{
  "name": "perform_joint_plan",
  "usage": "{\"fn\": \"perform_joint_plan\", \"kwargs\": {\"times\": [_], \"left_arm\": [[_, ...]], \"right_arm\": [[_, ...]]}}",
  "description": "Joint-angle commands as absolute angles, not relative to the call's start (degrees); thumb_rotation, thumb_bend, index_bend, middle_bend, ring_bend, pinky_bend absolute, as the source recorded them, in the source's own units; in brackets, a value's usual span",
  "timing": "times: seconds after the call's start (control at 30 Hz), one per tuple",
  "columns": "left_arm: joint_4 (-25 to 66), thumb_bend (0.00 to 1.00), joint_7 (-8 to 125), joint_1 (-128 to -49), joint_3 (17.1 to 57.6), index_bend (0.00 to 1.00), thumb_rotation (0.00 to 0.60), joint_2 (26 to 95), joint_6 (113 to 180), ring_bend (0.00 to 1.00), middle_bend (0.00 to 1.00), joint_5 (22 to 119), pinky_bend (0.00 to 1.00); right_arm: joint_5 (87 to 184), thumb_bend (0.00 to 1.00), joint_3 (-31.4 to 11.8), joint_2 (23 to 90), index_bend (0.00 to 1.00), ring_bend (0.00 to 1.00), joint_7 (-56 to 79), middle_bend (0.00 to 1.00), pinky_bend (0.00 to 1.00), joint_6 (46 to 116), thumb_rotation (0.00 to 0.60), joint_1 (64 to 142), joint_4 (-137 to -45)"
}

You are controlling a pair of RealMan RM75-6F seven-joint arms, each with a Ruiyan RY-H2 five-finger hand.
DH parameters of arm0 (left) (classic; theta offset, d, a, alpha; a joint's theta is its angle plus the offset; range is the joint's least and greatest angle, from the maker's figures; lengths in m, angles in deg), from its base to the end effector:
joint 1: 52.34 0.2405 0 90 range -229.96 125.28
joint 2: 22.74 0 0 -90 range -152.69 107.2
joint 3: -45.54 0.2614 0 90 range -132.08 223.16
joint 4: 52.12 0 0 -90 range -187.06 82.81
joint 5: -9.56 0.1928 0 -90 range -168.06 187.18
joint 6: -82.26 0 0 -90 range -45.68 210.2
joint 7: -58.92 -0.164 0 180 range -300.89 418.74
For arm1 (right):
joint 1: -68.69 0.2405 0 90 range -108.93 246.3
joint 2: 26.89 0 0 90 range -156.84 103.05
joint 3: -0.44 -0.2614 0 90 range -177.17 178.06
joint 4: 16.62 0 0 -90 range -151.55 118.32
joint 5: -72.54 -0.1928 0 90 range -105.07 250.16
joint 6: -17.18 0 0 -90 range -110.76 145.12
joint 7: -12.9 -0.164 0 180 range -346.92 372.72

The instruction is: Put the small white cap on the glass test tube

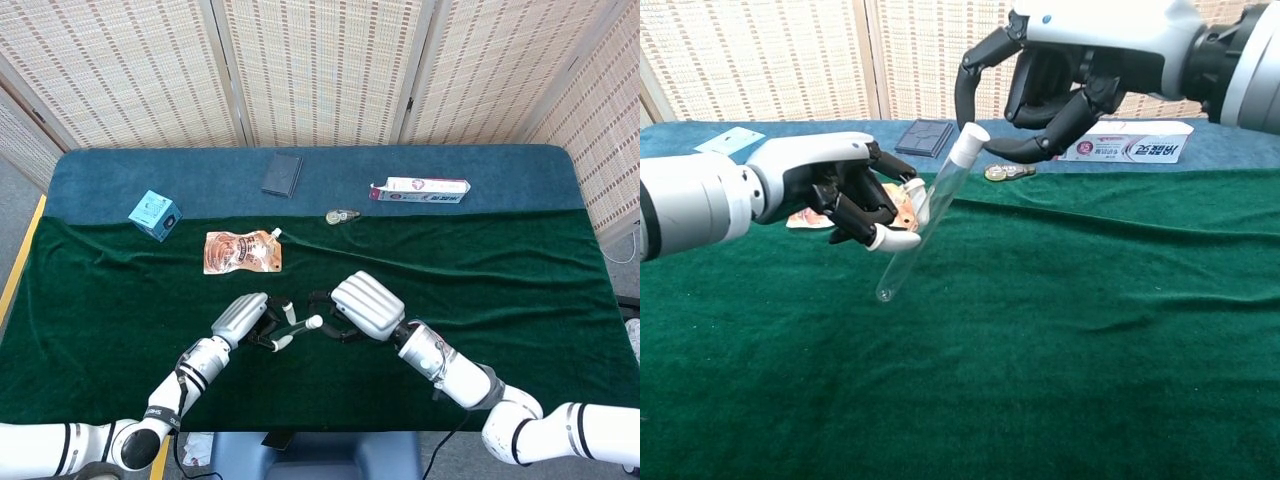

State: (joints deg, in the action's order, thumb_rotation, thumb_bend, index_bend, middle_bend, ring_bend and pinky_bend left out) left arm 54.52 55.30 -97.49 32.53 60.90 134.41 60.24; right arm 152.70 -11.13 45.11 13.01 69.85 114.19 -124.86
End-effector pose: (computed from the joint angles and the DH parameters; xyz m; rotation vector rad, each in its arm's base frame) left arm -0.0830 0.3191 -0.0037 -1.7726 -1.6500 -1.1768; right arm -0.0517 -0.3136 0.0589 2.1248 -1.0259 1.3358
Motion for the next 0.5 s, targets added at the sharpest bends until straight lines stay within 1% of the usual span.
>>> {"fn": "perform_joint_plan", "kwargs": {"times": [0.03, 0.37, 0.43, 0.5], "left_arm": [[54.5, 0.55, 55.3, -97.5, 32.5, 0.71, 0.6, 60.8, 134.5, 0.83, 0.95, 60.2, 0.82], [54.1, 0.55, 55.6, -97.4, 32.8, 0.72, 0.6, 60.6, 134.5, 0.84, 0.95, 60.0, 0.82], [53.9, 0.55, 55.6, -97.4, 32.9, 0.72, 0.6, 60.6, 134.5, 0.84, 0.95, 59.9, 0.82], [53.7, 0.55, 55.5, -97.4, 33.0, 0.72, 0.6, 60.7, 134.5, 0.84, 0.95, 59.9, 0.82]], "right_arm": [[152.3, 0.64, -11.0, 45.4, 0.68, 1.0, 13.3, 1.0, 1.0, 69.7, 0.6, 114.4, -124.7], [151.3, 0.64, -10.8, 46.0, 0.67, 1.0, 14.0, 1.0, 1.0, 69.4, 0.6, 114.8, -124.2], [151.3, 0.64, -10.7, 46.1, 0.62, 1.0, 13.9, 1.0, 1.0, 69.4, 0.6, 114.8, -123.9], [151.5, 0.64, -10.6, 46.2, 0.53, 1.0, 13.7, 1.0, 1.0, 69.6, 0.6, 114.8, -123.6]]}}
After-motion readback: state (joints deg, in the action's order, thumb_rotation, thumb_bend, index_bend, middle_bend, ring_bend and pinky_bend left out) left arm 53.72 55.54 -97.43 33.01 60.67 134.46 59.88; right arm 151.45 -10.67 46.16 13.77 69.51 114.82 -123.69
